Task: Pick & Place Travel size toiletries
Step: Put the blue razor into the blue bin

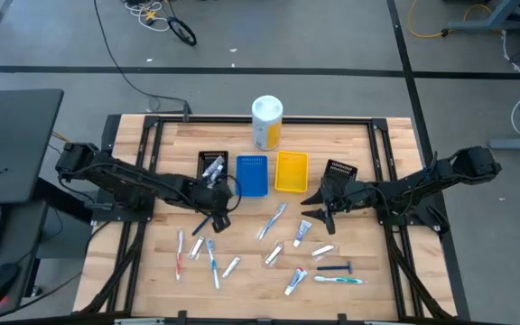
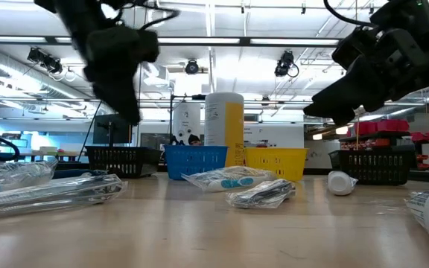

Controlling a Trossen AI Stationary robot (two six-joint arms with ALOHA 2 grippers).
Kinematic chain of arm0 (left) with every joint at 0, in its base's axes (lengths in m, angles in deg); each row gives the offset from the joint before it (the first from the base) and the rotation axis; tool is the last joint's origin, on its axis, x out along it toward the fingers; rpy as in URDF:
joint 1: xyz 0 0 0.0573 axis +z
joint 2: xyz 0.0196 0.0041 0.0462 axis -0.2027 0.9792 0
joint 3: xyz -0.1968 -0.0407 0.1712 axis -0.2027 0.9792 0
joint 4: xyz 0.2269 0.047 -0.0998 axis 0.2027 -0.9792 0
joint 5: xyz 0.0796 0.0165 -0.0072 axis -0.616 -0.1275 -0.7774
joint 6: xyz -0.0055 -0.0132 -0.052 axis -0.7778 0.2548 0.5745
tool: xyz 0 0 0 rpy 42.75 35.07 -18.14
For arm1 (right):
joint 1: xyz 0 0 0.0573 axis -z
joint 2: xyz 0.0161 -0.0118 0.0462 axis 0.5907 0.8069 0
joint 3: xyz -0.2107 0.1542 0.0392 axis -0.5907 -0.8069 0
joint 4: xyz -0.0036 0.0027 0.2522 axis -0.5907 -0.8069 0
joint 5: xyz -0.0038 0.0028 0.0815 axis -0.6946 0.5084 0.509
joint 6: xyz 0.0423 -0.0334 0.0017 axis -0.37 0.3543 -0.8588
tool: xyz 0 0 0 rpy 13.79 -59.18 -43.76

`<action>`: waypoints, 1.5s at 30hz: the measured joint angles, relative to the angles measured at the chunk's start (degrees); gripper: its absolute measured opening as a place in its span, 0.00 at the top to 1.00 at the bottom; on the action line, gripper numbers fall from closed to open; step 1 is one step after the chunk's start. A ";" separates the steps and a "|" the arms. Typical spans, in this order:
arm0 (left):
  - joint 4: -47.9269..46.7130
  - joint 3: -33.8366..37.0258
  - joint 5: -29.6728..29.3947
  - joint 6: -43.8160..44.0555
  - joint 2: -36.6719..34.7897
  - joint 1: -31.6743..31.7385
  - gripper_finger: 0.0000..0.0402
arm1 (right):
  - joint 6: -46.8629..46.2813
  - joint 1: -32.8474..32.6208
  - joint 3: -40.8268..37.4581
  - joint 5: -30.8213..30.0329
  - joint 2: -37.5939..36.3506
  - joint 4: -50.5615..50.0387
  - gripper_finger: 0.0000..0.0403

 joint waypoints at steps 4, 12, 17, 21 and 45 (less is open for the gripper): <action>-8.69 1.09 2.51 8.91 0.00 -1.68 0.60 | 0.00 -0.85 0.00 0.00 0.00 0.00 0.57; -4.15 8.69 5.86 11.96 0.02 -5.86 0.60 | 0.00 -1.53 0.00 -0.09 0.00 -0.32 0.57; -2.44 11.19 4.39 14.58 0.02 -6.26 0.60 | 0.00 -1.53 0.00 -0.59 0.00 -0.48 0.57; 1.52 13.23 4.60 15.55 0.02 -6.24 0.60 | 0.06 -1.53 0.00 -0.59 0.00 -0.48 0.57; 23.03 8.53 -12.59 0.78 0.04 -4.69 0.84 | 0.48 -1.53 0.00 -0.61 0.00 -0.52 0.57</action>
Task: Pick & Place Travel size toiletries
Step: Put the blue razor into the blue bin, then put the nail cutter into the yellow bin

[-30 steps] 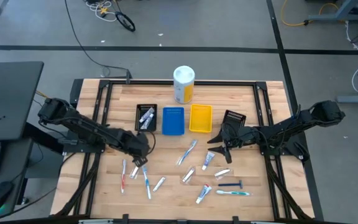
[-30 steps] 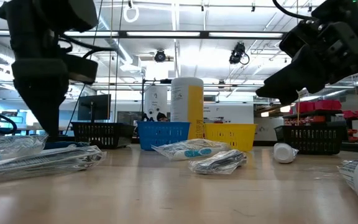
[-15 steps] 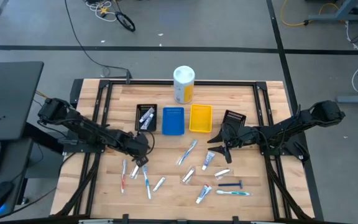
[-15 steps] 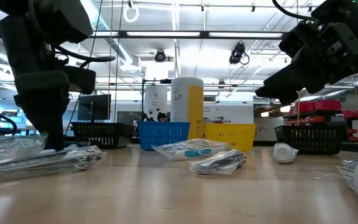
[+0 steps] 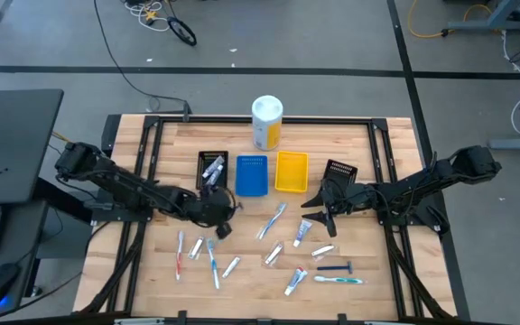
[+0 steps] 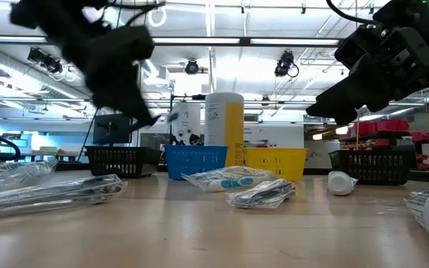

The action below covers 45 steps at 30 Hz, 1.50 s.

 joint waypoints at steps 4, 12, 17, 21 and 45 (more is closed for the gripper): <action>1.20 -3.80 -2.16 -4.41 0.00 5.92 0.88 | 0.00 0.02 0.00 -0.02 0.00 0.02 0.57; 15.17 -4.36 5.65 -15.35 5.98 18.12 0.86 | 1.59 0.02 0.00 -0.02 0.00 0.11 0.57; 15.29 -4.25 10.54 -14.34 12.77 22.40 0.84 | 1.70 0.09 0.00 -0.01 0.00 0.09 0.57; 17.53 -4.25 11.18 -13.43 15.69 23.82 0.83 | 1.73 0.09 0.00 -0.02 0.00 0.02 0.57; 16.48 -6.26 24.30 -11.20 5.66 10.32 0.58 | 1.27 0.07 0.02 0.01 0.02 -2.98 0.57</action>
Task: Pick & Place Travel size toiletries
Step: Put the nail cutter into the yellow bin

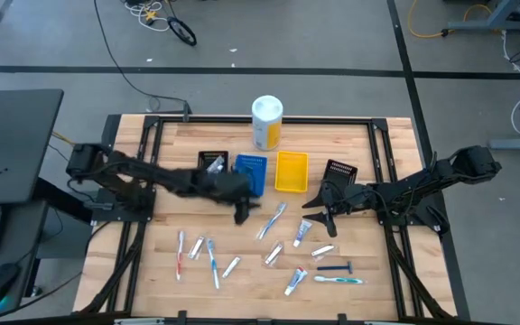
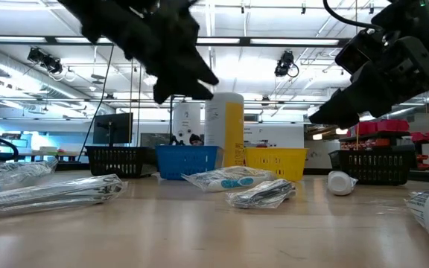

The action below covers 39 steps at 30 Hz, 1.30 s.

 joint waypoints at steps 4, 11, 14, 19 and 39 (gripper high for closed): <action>-0.55 0.02 -4.79 3.74 0.66 -8.45 0.58 | -0.93 0.00 -0.02 0.01 0.00 -0.27 0.57; -4.04 0.03 -15.58 8.43 0.66 -20.69 0.58 | -1.60 -0.53 -0.02 2.04 0.00 2.44 0.57; -8.55 0.02 -17.26 12.46 0.72 -23.63 0.58 | -1.60 -2.96 0.00 2.04 0.00 6.71 0.57; -11.06 0.02 -21.74 20.29 3.90 -28.49 0.58 | -1.40 -11.01 0.74 -0.06 2.67 12.78 0.57; -7.09 -0.22 -29.24 36.74 20.32 -38.17 0.58 | 2.29 -21.90 17.40 -12.56 26.81 13.41 0.57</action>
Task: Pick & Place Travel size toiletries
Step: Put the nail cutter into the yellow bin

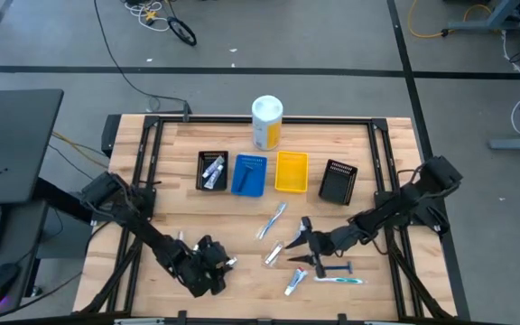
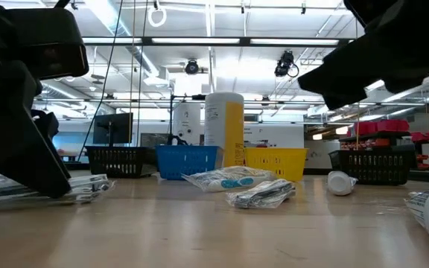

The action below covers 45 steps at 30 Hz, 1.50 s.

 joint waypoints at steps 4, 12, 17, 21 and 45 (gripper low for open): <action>-0.25 0.07 -0.67 -1.67 0.12 -0.08 0.64 | 0.10 0.16 0.59 0.01 1.41 -0.06 0.57; -0.12 -0.01 -2.58 -1.95 0.09 0.19 0.85 | 1.70 0.86 0.59 -1.15 1.43 0.07 0.57; -1.52 -3.87 -2.00 -10.40 -0.04 1.97 0.85 | 7.45 1.74 2.98 -2.41 2.27 0.05 0.57; -0.71 -9.52 -2.08 -20.65 -0.28 4.65 0.82 | 9.97 2.28 7.96 -0.55 5.66 -0.22 0.57; 0.87 -16.39 0.68 -28.85 -0.46 12.39 0.83 | 12.88 1.90 12.87 -3.33 8.64 -6.18 0.57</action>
